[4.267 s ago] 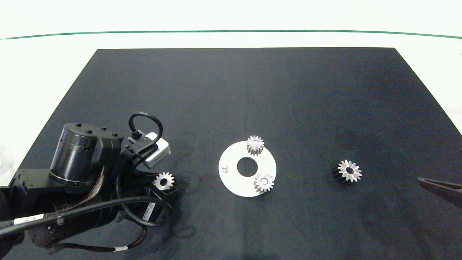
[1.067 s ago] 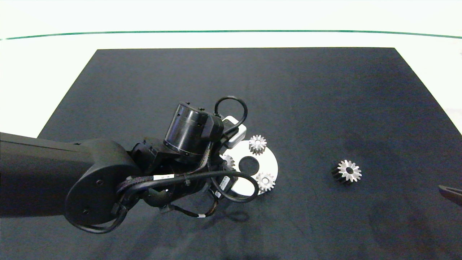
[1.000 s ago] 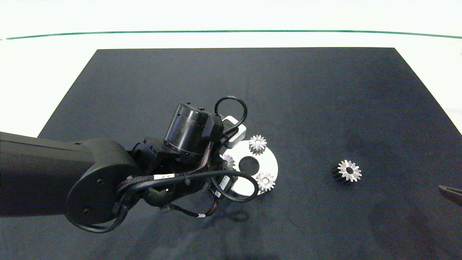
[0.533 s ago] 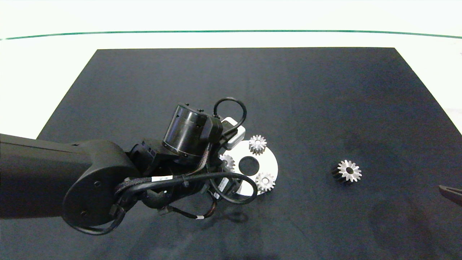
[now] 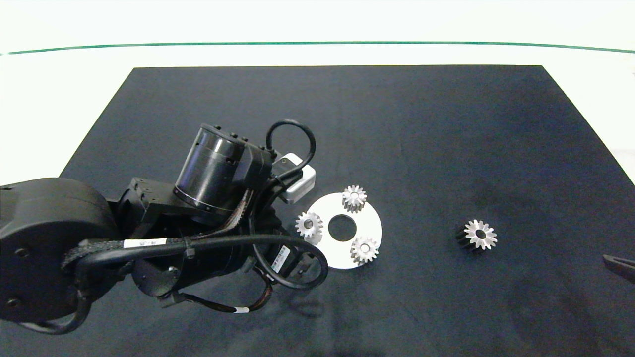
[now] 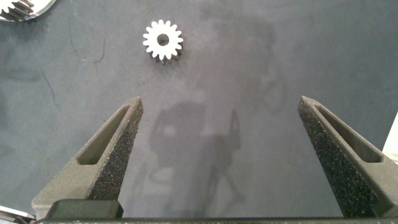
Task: Remove an incorrectly installed larger gear and replace it with the correct smaller gear
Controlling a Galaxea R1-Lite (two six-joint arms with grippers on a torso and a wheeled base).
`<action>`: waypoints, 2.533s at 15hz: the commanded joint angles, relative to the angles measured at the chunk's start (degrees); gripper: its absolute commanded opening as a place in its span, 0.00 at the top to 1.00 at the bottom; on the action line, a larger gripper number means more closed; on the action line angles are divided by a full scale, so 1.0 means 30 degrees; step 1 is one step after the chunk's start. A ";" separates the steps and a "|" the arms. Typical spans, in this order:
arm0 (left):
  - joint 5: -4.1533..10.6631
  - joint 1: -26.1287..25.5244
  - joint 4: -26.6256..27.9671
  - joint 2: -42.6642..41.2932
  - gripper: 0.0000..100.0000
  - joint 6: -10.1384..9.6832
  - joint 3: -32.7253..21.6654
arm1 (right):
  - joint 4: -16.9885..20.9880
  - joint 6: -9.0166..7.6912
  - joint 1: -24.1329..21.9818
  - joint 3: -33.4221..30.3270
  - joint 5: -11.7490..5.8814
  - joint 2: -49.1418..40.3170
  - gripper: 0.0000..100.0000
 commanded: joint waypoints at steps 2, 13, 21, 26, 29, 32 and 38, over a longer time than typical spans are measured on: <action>0.0040 0.0004 -0.0076 -0.0474 0.00 0.0014 -0.0336 | 0.0038 -0.0058 0.0014 0.0003 -0.0001 0.0032 0.00; 0.0040 0.0883 -0.0105 0.0786 0.00 0.0570 -0.1918 | 0.0038 -0.0028 0.0044 0.0003 -0.0001 0.0032 0.00; -0.0165 0.1850 -0.0105 0.1079 0.00 0.1127 -0.2005 | 0.0038 -0.0028 0.0044 0.0179 0.0087 0.0061 0.00; -0.0165 0.1762 -0.0105 0.1636 0.00 0.1215 -0.2972 | 0.0038 -0.0028 0.0014 0.0179 0.0175 0.0090 0.00; -0.0165 0.1703 -0.0105 0.1724 0.00 0.1186 -0.3089 | 0.0008 -0.0028 0.0014 0.0179 0.0175 0.0090 0.00; -0.0165 0.1733 -0.0017 0.1167 0.00 0.1215 -0.3089 | 0.0008 -0.0028 0.0014 0.0120 0.0175 0.0032 0.00; -0.0135 0.1176 0.2356 -0.3227 0.00 0.0102 -0.0804 | 0.0038 0.0059 -0.1216 0.0647 0.0175 -0.0349 0.00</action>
